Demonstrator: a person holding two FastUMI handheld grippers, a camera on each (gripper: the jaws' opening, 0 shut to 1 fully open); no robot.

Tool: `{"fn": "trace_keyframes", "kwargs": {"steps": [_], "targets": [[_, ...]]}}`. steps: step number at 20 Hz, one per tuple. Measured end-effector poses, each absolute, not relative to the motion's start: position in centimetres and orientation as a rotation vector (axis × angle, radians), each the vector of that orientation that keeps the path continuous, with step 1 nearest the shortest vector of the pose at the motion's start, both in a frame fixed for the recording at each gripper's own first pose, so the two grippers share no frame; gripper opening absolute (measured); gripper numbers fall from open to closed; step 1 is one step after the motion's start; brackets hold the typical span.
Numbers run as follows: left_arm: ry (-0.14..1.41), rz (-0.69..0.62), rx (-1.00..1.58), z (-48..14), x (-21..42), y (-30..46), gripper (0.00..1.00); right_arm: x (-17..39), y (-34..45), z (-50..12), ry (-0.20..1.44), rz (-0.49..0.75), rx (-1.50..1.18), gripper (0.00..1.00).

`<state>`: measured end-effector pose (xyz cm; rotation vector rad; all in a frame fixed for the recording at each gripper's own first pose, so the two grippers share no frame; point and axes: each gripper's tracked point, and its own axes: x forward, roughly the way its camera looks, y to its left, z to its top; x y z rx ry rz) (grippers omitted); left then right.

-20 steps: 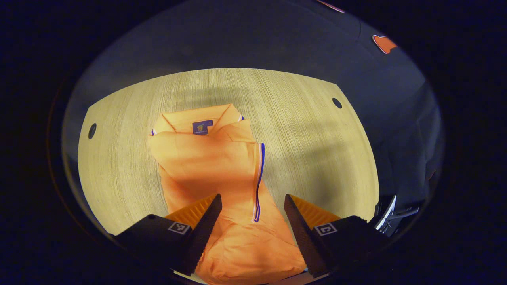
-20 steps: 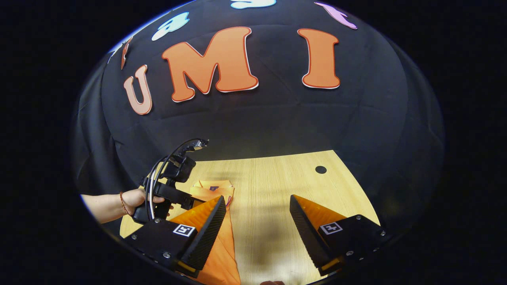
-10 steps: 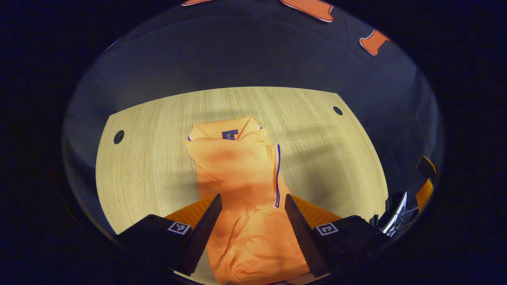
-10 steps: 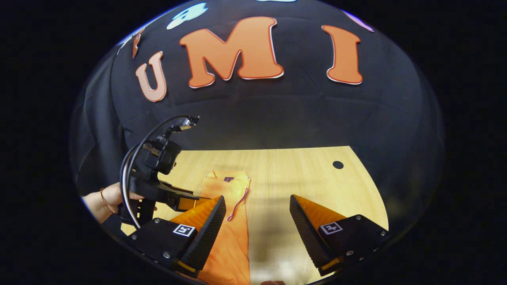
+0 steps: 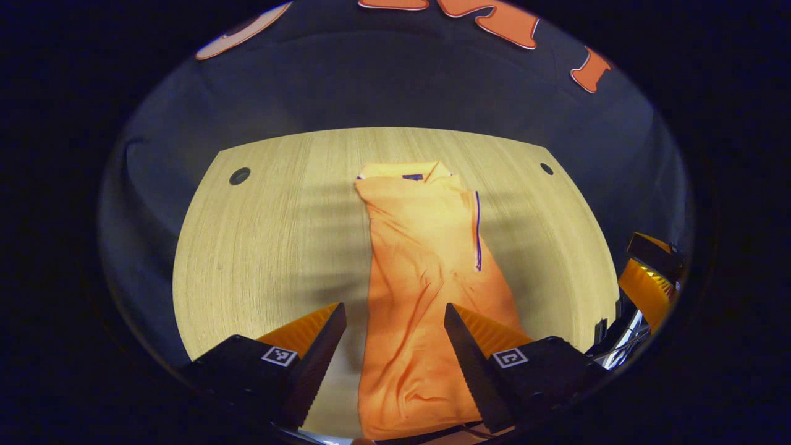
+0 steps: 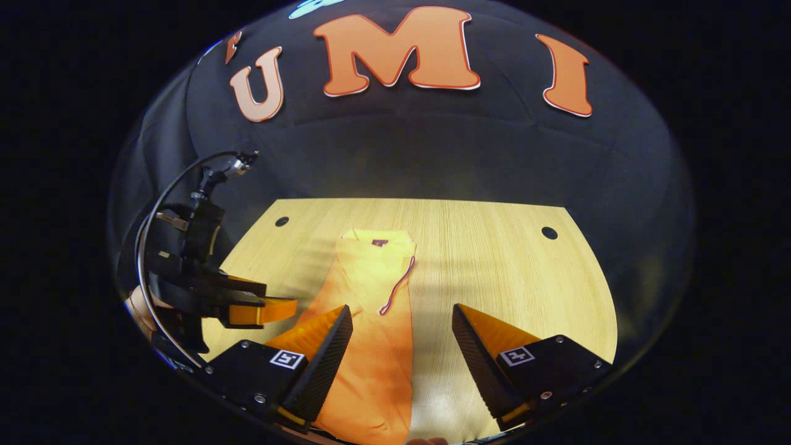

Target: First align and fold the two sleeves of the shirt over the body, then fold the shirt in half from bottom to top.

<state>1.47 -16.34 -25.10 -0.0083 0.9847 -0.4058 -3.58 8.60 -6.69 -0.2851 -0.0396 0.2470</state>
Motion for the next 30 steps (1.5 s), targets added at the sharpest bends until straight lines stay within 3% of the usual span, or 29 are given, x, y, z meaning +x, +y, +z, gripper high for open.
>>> {"fn": "trace_keyframes", "kwargs": {"steps": [20, 30], "targets": [[1.248, -0.351, 0.012, -38.4, -17.9, -11.7, 0.99, -6.0, 4.3, -34.0, 0.538, 0.159, -0.328, 0.99], [1.295, -0.253, 0.115, -41.0, -21.0, -10.8, 0.97, -5.9, 2.9, -37.8, 0.662, 0.066, -0.377, 0.98]]}}
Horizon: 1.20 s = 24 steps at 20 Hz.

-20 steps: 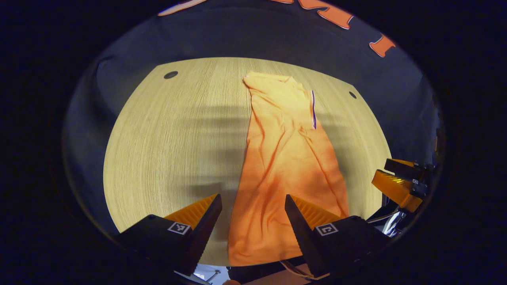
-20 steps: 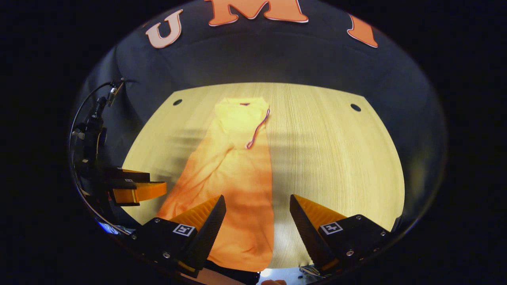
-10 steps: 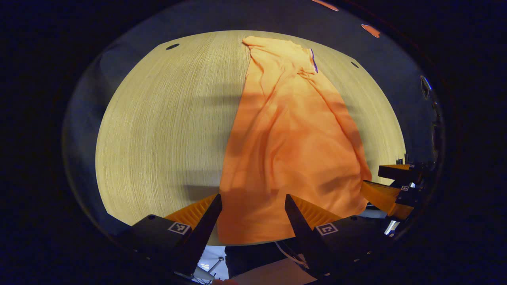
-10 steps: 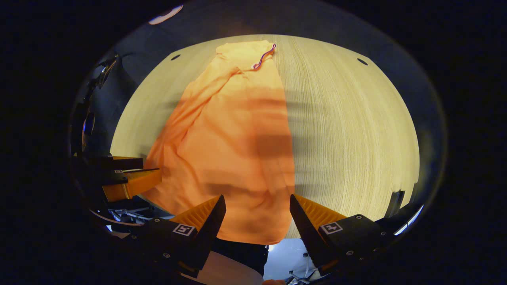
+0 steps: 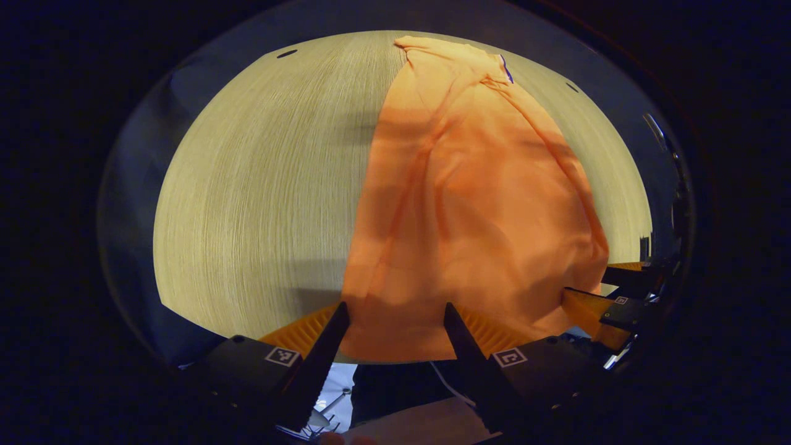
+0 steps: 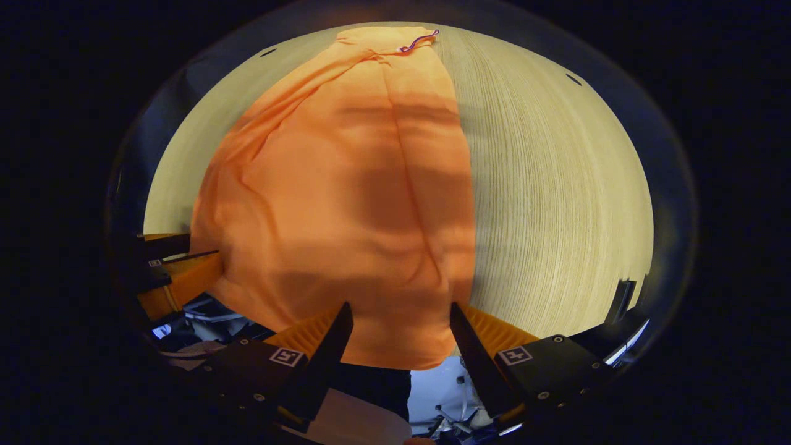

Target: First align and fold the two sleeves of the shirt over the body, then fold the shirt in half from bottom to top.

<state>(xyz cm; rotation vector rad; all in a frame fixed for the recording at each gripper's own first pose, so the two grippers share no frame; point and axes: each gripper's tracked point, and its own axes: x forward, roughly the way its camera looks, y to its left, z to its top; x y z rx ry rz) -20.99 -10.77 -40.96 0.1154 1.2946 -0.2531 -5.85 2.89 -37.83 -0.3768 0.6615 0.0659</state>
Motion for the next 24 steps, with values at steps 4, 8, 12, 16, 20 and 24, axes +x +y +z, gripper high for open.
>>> {"fn": "trace_keyframes", "kwargs": {"steps": [4, 8, 12, 16, 20, 24], "targets": [[1.262, -0.248, 0.106, -41.0, -19.8, -10.9, 0.98, -5.8, 3.1, -37.7, 0.658, 0.058, -0.357, 0.98], [1.257, -0.241, 0.094, -41.2, -17.9, -11.3, 0.96, -5.7, 3.0, -37.7, 0.618, 0.075, -0.374, 0.95], [1.244, -0.268, 0.096, -40.7, -17.5, -12.5, 0.5, -5.7, 3.0, -37.6, 0.603, 0.101, -0.34, 0.35], [1.221, -0.268, -0.039, -40.7, -17.0, -12.9, 0.11, -5.7, 3.5, -37.8, 0.606, 0.164, -0.266, 0.04], [1.235, -0.258, -0.082, -40.5, -16.3, -12.8, 0.01, -5.9, 3.3, -37.1, 0.6, 0.168, -0.277, 0.0], [1.171, -0.271, -0.033, -38.5, -14.1, -12.8, 0.01, -5.3, 3.3, -34.6, 0.559, 0.169, -0.281, 0.0]]}}
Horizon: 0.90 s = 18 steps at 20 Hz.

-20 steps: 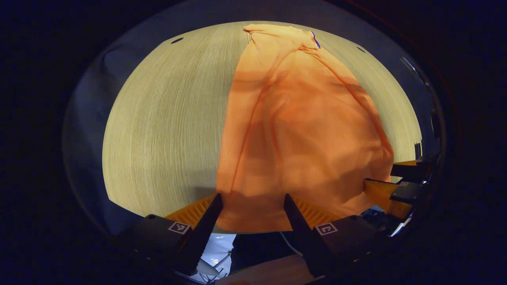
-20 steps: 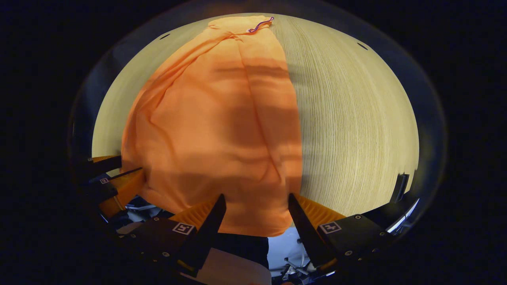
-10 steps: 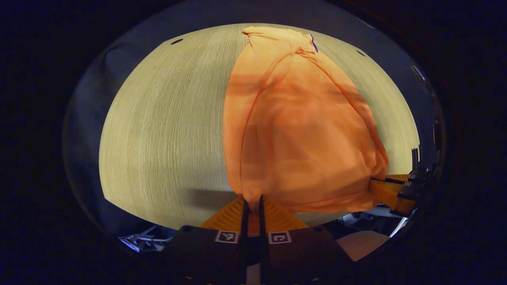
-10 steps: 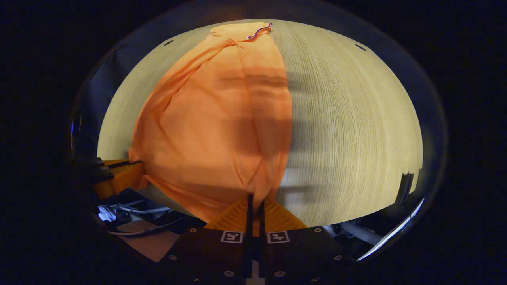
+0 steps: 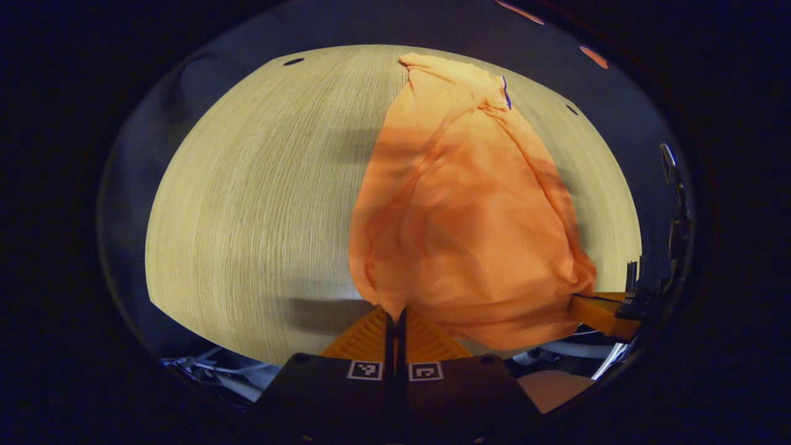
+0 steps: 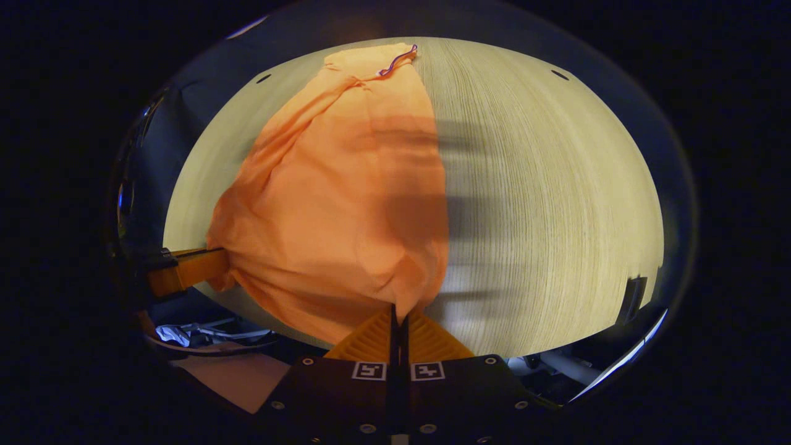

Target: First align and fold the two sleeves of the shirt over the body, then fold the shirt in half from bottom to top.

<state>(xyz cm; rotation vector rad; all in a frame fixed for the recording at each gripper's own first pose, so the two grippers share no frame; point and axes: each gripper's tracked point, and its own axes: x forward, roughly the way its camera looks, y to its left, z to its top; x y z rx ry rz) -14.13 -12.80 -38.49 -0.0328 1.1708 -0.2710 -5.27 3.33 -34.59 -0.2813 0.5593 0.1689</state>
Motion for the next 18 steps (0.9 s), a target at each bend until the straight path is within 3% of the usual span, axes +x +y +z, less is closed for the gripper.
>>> {"fn": "trace_keyframes", "kwargs": {"steps": [18], "targets": [[0.954, -0.32, -0.008, -30.6, 3.6, -15.8, 0.01, 2.9, 7.3, -17.2, 0.333, 0.197, -0.297, 0.0]]}}
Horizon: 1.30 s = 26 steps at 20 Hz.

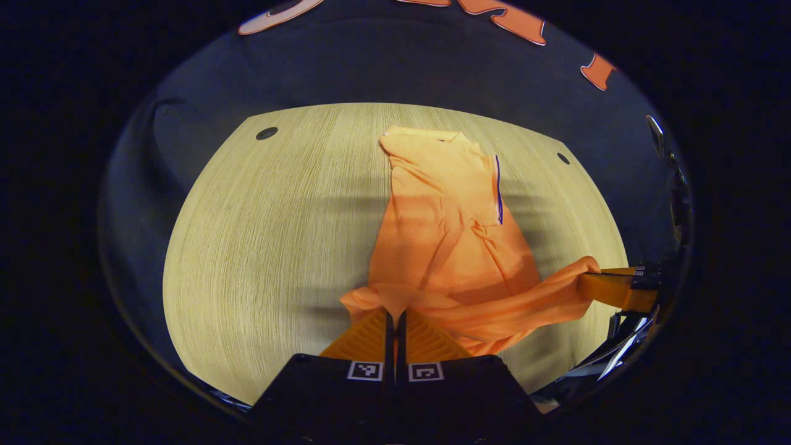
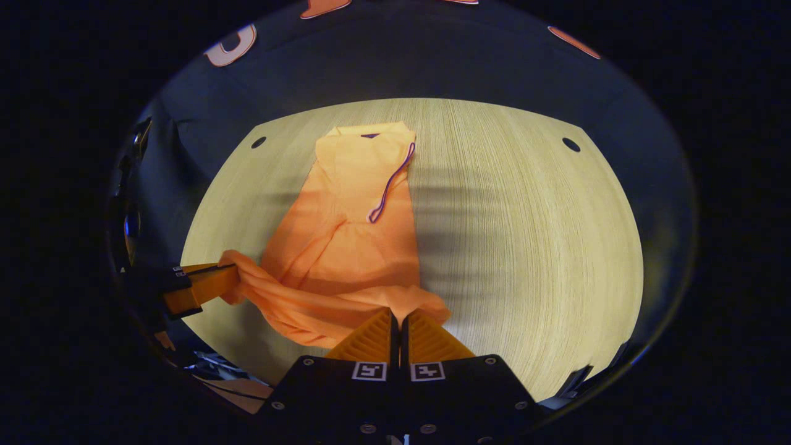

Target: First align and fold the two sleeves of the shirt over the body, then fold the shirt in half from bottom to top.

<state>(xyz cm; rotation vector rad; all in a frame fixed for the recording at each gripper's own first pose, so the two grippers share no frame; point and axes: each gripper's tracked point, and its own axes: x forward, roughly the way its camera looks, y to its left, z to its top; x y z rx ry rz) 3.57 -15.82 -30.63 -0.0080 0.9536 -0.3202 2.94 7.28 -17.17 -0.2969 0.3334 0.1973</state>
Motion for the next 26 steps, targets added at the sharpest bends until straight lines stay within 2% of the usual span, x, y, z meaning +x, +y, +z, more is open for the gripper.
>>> {"fn": "trace_keyframes", "kwargs": {"steps": [2, 3, 10, 16, 20, 23, 26], "targets": [[0.942, -0.325, 0.002, -30.0, 6.2, -16.3, 0.01, 4.5, 7.8, -15.4, 0.318, 0.196, -0.315, 0.03], [0.932, -0.326, 0.004, -29.5, 7.6, -16.5, 0.01, 5.2, 7.9, -14.3, 0.308, 0.195, -0.318, 0.0], [0.858, -0.312, 0.0, -25.3, 16.9, -17.2, 0.01, 10.1, 9.5, -6.5, 0.231, 0.185, -0.295, 0.0], [0.824, -0.285, -0.009, -24.9, 24.0, -18.6, 0.01, 15.7, 11.1, -2.8, 0.2, 0.164, -0.27, 0.0], [0.798, -0.26, 0.004, -24.9, 27.5, -18.7, 0.01, 18.5, 11.9, -1.4, 0.204, 0.175, -0.212, 0.0], [0.836, -0.271, 0.014, -26.8, 28.3, -19.3, 0.01, 20.3, 11.3, -2.1, 0.242, 0.156, -0.198, 0.0], [0.848, -0.274, 0.014, -27.6, 28.4, -19.5, 0.06, 22.2, 10.6, -3.3, 0.253, 0.1, -0.227, 0.02]]}}
